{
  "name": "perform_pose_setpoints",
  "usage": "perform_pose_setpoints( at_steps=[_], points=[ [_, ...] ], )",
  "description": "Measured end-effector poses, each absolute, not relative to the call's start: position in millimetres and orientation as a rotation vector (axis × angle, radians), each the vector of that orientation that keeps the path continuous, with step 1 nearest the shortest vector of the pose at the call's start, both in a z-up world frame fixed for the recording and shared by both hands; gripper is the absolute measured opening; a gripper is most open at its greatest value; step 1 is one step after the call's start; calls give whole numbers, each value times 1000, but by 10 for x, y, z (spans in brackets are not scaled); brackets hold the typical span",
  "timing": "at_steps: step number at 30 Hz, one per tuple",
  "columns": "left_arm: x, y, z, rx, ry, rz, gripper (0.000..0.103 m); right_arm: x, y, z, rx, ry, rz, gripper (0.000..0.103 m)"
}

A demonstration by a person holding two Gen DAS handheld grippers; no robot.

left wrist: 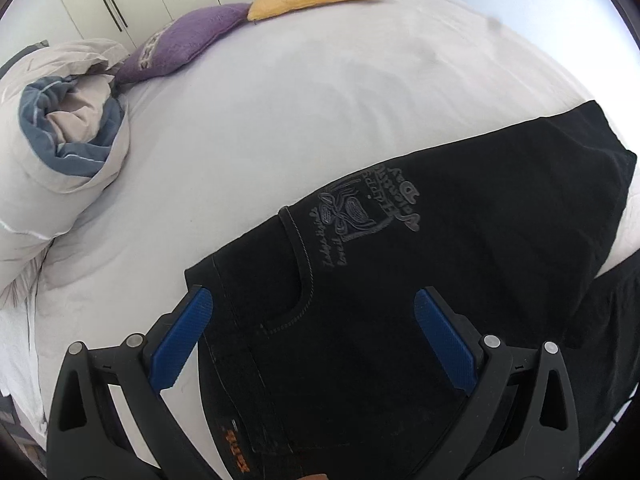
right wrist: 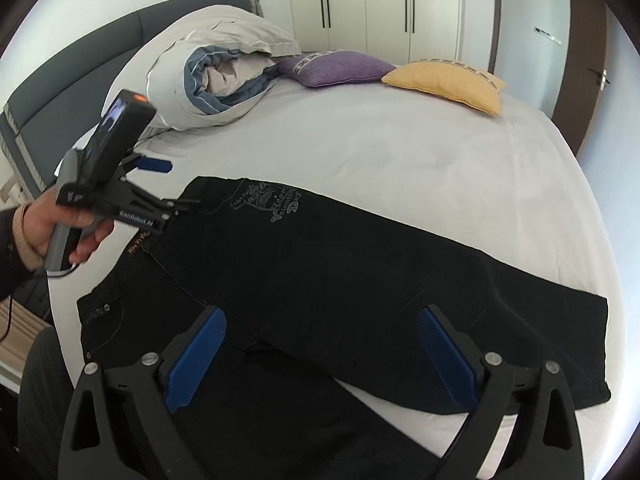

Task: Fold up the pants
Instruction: 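Grasp the jeans waistband with the left gripper while the right gripper grasps the waistband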

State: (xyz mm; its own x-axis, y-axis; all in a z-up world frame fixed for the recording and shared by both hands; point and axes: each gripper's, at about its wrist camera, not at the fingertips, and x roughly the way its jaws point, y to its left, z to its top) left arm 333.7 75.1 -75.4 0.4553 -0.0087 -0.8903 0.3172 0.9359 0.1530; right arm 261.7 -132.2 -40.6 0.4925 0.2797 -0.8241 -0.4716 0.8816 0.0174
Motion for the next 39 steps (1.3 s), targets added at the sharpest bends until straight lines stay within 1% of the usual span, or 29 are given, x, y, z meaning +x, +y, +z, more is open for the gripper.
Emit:
perform_pose_setpoints(
  at_steps=[2, 3, 5, 6, 7, 8, 10, 16, 17, 18, 20, 24, 26, 27, 28, 29, 30, 31, 32, 34, 39],
  points=[
    [3615, 768, -862, 316, 1111, -261, 102, 2753, -1389, -506, -230, 980, 495, 86],
    [3749, 767, -914, 319, 1120, -279, 99, 2813, -1426, -547, -232, 989, 511, 82],
    [3925, 743, -1040, 325, 1150, -336, 90, 2946, -1459, -613, -251, 998, 530, 80],
    [4020, 730, -1100, 333, 1165, -360, 79, 3015, -1469, -640, -261, 998, 545, 79],
    [4118, 714, -1168, 355, 1183, -376, 74, 3101, -1477, -662, -272, 993, 572, 78],
    [4198, 691, -1236, 378, 1199, -394, 72, 3164, -1468, -670, -281, 991, 589, 76],
    [4340, 671, -1369, 410, 1230, -423, 63, 3344, -1462, -697, -298, 998, 618, 76],
    [4611, 729, -1604, 445, 1278, -515, 61, 3869, -1373, -782, -359, 1047, 708, 75],
    [4671, 750, -1630, 430, 1286, -516, 60, 3955, -1346, -804, -366, 1057, 711, 74],
    [4721, 769, -1653, 415, 1296, -514, 60, 4041, -1320, -832, -366, 1068, 719, 70],
    [4792, 817, -1720, 383, 1330, -528, 60, 4176, -1278, -883, -367, 1090, 722, 66],
    [4870, 791, -1775, 426, 1343, -541, 60, 4304, -1136, -970, -426, 1120, 731, 65],
    [4900, 778, -1816, 441, 1345, -539, 60, 4337, -1066, -1012, -457, 1132, 736, 62],
    [4902, 770, -1834, 442, 1344, -544, 55, 4349, -1026, -1023, -456, 1135, 743, 60],
    [4909, 769, -1849, 431, 1346, -561, 46, 4350, -998, -1032, -458, 1137, 748, 60],
    [4884, 755, -1865, 422, 1348, -568, 43, 4329, -953, -1027, -466, 1137, 749, 59],
    [4888, 757, -1869, 419, 1344, -572, 38, 4319, -928, -1035, -480, 1137, 751, 59],
    [4897, 764, -1873, 418, 1340, -570, 21, 4326, -911, -1042, -488, 1137, 751, 59],
    [4897, 772, -1872, 412, 1335, -563, 14, 4333, -904, -1045, -490, 1139, 752, 59],
    [4867, 750, -1874, 394, 1317, -564, 11, 4339, -902, -1035, -490, 1139, 749, 59],
    [4690, 739, -1876, 399, 1223, -544, 9, 4405, -923, -1019, -495, 1122, 734, 59]
  ],
)
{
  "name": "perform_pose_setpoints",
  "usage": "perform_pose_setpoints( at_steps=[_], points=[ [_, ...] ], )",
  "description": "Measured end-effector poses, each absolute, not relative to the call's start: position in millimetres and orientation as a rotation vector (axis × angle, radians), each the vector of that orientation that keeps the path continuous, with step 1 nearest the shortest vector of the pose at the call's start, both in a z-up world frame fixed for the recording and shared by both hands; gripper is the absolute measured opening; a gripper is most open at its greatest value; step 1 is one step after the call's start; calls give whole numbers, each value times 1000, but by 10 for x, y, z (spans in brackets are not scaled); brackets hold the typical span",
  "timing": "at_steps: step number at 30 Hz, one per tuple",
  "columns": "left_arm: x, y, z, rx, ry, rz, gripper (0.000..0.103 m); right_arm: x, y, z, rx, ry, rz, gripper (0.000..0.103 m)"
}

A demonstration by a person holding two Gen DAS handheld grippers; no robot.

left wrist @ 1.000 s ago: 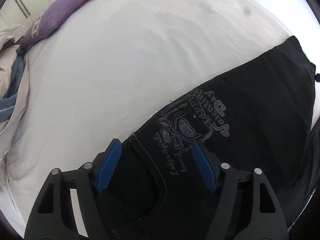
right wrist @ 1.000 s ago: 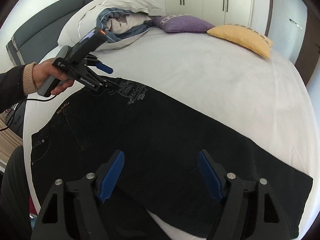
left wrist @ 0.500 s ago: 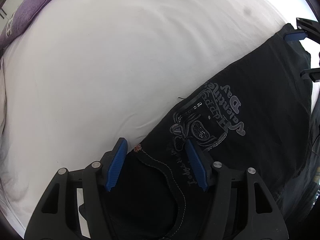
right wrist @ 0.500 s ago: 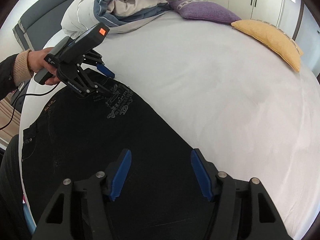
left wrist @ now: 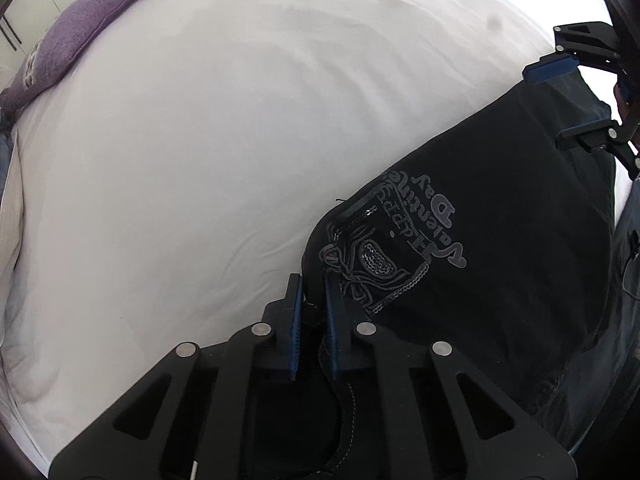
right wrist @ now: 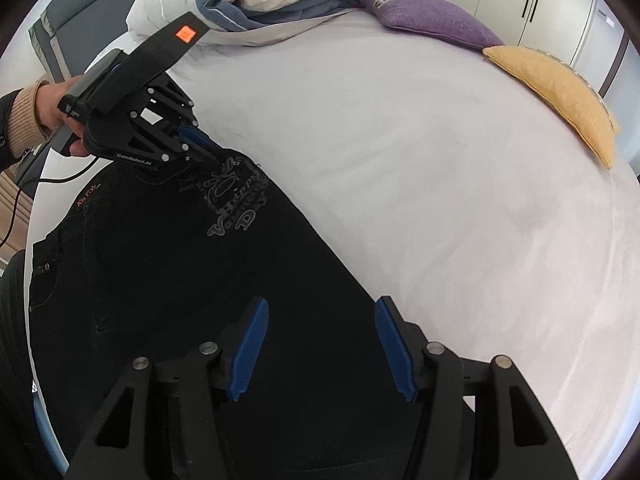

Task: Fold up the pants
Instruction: 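Grasp the jeans waistband with the left gripper while the right gripper grasps the waistband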

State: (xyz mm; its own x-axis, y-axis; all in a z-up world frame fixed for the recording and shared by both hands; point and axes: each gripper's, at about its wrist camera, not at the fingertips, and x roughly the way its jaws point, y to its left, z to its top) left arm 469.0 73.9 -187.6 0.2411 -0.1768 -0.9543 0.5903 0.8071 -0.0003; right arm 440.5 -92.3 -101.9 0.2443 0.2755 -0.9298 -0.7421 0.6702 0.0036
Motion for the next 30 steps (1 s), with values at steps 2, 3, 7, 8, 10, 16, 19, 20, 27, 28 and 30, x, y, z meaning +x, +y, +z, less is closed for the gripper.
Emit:
perform_pose_setpoints(
  at_steps=[2, 3, 7, 8, 10, 16, 19, 20, 27, 28, 30],
  points=[
    [4612, 747, -1850, 403, 1176, -539, 9, 4443, -914, -1041, -491, 1127, 741, 59],
    [4567, 747, -1833, 407, 1153, -537, 9, 4459, -896, -1066, -500, 1133, 743, 59],
    [4253, 796, -1712, 454, 1066, -539, 9, 4494, -817, -1160, -544, 1153, 764, 50],
    [4175, 823, -1689, 457, 1050, -541, 9, 4506, -793, -1175, -555, 1156, 762, 46],
    [4046, 928, -1448, 459, 1020, -546, 9, 4544, -754, -1197, -566, 1153, 760, 43],
    [3713, 899, -1350, 487, 948, -552, 9, 4625, -622, -1232, -610, 1139, 766, 43],
    [3702, 908, -1289, 499, 930, -559, 8, 4667, -559, -1279, -640, 1160, 780, 43],
    [3694, 913, -1243, 500, 928, -563, 8, 4692, -551, -1309, -642, 1174, 784, 43],
    [3770, 958, -1137, 507, 924, -564, 8, 4721, -559, -1389, -644, 1234, 831, 17],
    [3806, 951, -1123, 505, 926, -562, 8, 4699, -559, -1365, -644, 1231, 841, 14],
    [3816, 940, -1104, 498, 926, -555, 8, 4640, -546, -1331, -665, 1220, 838, 9]
  ],
)
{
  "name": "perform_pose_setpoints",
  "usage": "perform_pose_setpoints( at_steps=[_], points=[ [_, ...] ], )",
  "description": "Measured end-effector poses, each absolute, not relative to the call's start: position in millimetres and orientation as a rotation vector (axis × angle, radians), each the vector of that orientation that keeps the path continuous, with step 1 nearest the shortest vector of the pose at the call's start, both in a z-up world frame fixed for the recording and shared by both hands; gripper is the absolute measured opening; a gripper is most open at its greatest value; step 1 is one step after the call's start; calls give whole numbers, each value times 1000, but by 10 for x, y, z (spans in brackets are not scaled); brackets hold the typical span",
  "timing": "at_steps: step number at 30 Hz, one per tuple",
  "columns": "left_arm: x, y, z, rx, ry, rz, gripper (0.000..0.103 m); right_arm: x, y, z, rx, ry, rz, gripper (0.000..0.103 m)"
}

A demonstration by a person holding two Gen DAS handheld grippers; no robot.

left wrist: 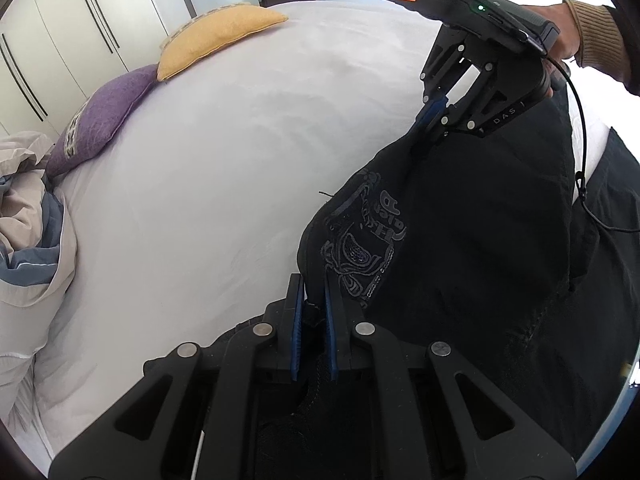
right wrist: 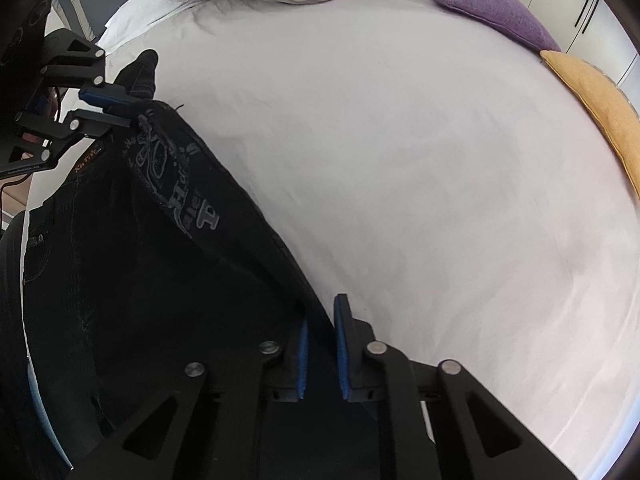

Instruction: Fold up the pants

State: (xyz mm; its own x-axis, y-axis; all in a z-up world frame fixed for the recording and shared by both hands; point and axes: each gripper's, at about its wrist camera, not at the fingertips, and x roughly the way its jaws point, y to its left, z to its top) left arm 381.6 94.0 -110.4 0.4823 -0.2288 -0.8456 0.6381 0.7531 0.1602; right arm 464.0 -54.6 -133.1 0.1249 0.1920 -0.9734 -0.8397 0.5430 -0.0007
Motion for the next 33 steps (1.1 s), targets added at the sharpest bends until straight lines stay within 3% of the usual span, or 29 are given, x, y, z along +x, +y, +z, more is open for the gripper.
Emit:
perform_pose_setpoints(
  at_steps=[11, 33],
  points=[
    [3613, 905, -958, 486, 920, -545, 8, 4176, -597, -1057, -611, 1130, 814, 5],
    [2076, 774, -956, 546, 935, -713, 8, 2935, -551, -1044, -505, 1257, 921, 4]
  ],
)
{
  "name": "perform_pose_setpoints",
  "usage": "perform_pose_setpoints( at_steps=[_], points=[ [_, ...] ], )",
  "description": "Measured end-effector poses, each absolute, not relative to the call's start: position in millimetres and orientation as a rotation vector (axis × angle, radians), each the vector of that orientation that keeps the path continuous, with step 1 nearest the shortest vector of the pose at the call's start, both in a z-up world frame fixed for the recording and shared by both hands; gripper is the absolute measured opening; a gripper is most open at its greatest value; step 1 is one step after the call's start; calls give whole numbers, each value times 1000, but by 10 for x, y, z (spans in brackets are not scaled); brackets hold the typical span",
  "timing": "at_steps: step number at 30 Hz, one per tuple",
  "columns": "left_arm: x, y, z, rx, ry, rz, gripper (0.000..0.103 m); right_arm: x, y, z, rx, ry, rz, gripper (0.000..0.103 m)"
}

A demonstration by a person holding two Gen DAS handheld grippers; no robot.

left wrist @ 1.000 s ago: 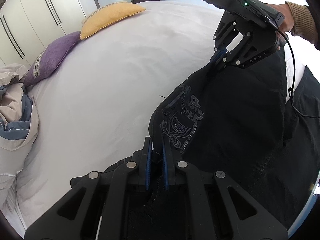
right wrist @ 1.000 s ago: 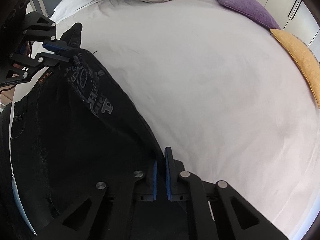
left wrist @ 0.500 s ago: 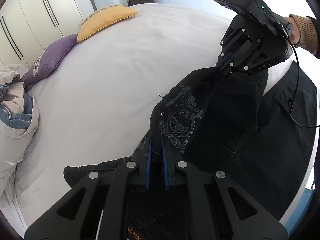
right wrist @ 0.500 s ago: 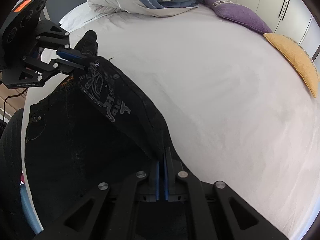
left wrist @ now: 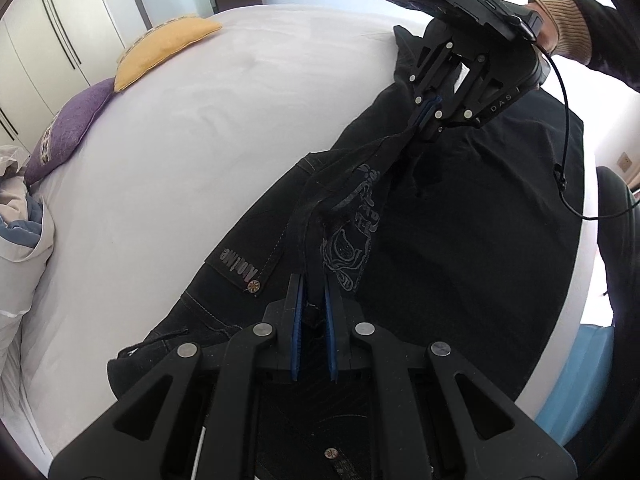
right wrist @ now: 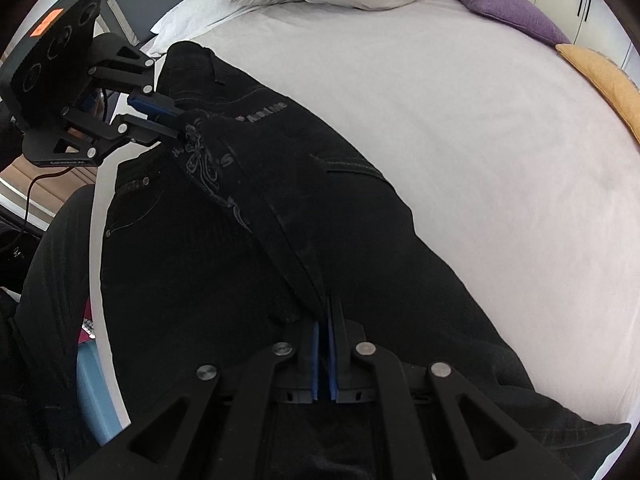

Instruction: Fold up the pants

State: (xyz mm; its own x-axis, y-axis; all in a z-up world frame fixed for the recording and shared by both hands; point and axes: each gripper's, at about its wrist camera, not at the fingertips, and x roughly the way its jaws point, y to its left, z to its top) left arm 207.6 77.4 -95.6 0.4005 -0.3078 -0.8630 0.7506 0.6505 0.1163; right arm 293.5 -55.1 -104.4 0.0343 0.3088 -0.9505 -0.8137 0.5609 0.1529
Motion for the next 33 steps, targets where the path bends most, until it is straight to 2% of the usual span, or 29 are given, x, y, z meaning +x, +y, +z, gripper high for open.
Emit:
perform_pose_setpoints(
  at_steps=[15, 23, 33],
  points=[
    [930, 448, -1233, 739, 970, -866, 8, 2039, -451, -1151, -755, 1353, 1024, 4],
    [673, 484, -1372, 738, 1002, -849, 8, 1515, -377, -1147, -893, 1235, 1001, 4],
    [471, 284, -1397, 860, 981, -874, 8, 813, -78, -1390, -1257, 1128, 997, 5]
  ],
)
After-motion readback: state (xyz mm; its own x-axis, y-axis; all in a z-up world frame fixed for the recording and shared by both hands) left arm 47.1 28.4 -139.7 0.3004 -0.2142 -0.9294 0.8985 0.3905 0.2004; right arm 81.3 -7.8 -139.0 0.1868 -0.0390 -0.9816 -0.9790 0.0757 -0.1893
